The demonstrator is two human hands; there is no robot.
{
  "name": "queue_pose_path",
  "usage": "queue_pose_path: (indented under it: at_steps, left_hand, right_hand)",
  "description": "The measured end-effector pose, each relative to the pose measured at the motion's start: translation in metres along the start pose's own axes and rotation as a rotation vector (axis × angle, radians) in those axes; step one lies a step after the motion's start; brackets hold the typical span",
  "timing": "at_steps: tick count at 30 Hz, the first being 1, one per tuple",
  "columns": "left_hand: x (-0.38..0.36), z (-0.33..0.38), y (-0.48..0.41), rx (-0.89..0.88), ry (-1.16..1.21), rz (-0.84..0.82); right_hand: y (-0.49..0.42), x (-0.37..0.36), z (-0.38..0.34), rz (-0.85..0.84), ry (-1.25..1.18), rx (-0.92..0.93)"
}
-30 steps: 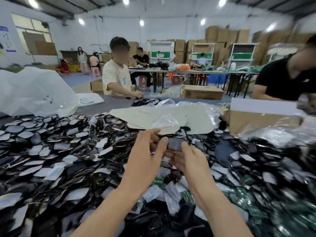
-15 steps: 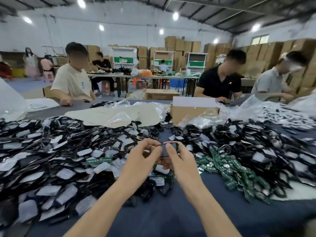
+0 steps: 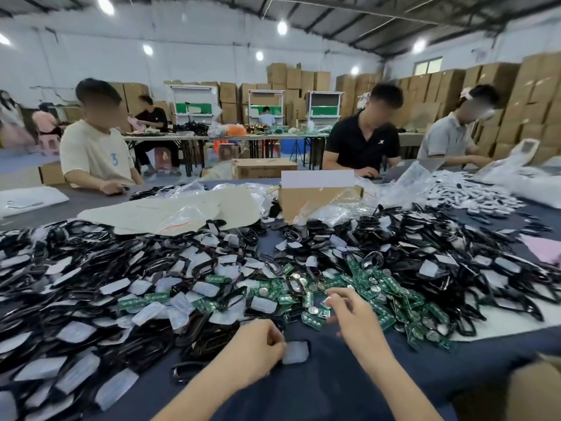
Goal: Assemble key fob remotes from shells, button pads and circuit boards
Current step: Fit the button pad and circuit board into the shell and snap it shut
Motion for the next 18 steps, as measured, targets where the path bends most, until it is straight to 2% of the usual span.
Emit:
queue_pose_path:
  at_steps: [3, 7, 10, 14, 18]
  left_hand:
    - [0.006, 0.007, -0.005, -0.086, -0.246, 0.094]
    - [0.018, 0.025, -0.026, -0.172, -0.265, 0.213]
    - [0.022, 0.034, -0.053, -0.226, -0.387, 0.296]
    - [0.010, 0.030, -0.089, -0.220, -0.694, 0.222]
    - [0.002, 0.025, -0.104, -0.267, -0.722, 0.149]
  right_hand:
    - [-0.010, 0.006, 0.013, 0.076, -0.012, -0.050]
    - [-0.024, 0.008, 0.019, 0.160, 0.002, -0.042]
    - [-0.035, 0.004, 0.018, 0.194, 0.017, 0.001]
    - [-0.045, -0.002, 0.016, 0.216, 0.048, 0.065]
    - [-0.056, -0.007, 0.006, 0.245, 0.078, 0.130]
Point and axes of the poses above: each hand's wrist, its own y-axis away from the middle knuckle, its own x-axis out of the back of the hand, z = x × y, the point moved 9 cm from there along -y, towards the middle knuckle, and after that the axes turned 5 degrees about z, right-handed, at the moved point
